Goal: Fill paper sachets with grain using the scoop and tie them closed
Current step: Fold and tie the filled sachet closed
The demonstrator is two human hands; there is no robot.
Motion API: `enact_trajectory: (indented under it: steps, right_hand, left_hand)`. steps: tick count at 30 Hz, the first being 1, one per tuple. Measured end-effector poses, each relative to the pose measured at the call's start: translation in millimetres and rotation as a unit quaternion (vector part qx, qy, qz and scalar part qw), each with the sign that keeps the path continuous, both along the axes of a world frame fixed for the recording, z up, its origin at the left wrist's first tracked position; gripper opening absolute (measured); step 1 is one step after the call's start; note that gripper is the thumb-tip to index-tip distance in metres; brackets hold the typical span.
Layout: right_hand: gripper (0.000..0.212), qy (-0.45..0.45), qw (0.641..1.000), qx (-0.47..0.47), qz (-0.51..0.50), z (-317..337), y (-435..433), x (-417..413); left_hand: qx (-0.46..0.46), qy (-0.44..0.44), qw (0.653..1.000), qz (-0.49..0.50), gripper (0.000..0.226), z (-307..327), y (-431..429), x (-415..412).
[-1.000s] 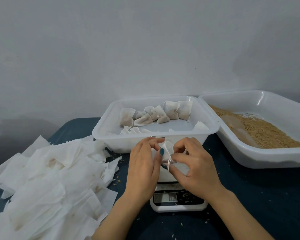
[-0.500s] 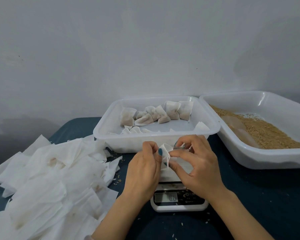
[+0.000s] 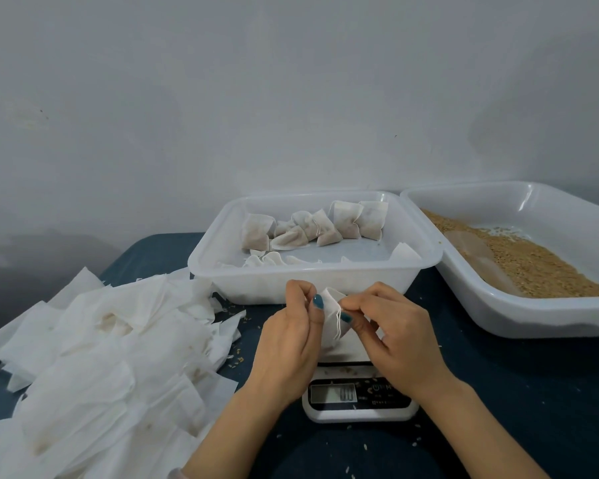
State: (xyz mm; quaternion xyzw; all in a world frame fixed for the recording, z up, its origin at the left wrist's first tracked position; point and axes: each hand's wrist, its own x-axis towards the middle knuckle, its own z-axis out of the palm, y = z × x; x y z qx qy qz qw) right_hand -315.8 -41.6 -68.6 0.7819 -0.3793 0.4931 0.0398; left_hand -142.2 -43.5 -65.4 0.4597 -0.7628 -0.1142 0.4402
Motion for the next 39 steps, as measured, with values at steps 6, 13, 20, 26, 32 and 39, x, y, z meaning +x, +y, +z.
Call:
enact_trajectory:
  steps: [6, 13, 20, 26, 32, 39]
  right_hand:
    - [0.022, -0.007, 1.0, 0.022, 0.01, 3, 1, 3]
    - [0.02, -0.047, 0.999, 0.012, 0.022, 4, 1, 1]
    - [0.016, -0.03, 0.998, -0.049, 0.026, 8, 3, 0]
    - [0.012, 0.019, 0.996, -0.089, -0.006, 9, 5, -1]
    - [0.008, 0.027, 0.994, -0.098, -0.031, 10, 4, 0]
    - [0.009, 0.019, 0.994, -0.106, -0.006, 13, 6, 3]
  left_hand:
    - [0.027, 0.008, 0.999, -0.024, 0.015, -1, -2, 1]
    - [0.029, -0.051, 0.996, -0.064, 0.057, 4, -1, 7]
    - [0.079, -0.071, 0.986, -0.128, 0.056, 8, -6, 6]
    - [0.078, -0.054, 0.988, -0.119, 0.018, 10, -5, 8]
    - [0.059, -0.087, 0.99, -0.098, 0.038, 8, -8, 8]
    - [0.156, -0.01, 0.97, -0.186, 0.049, 18, -4, 15]
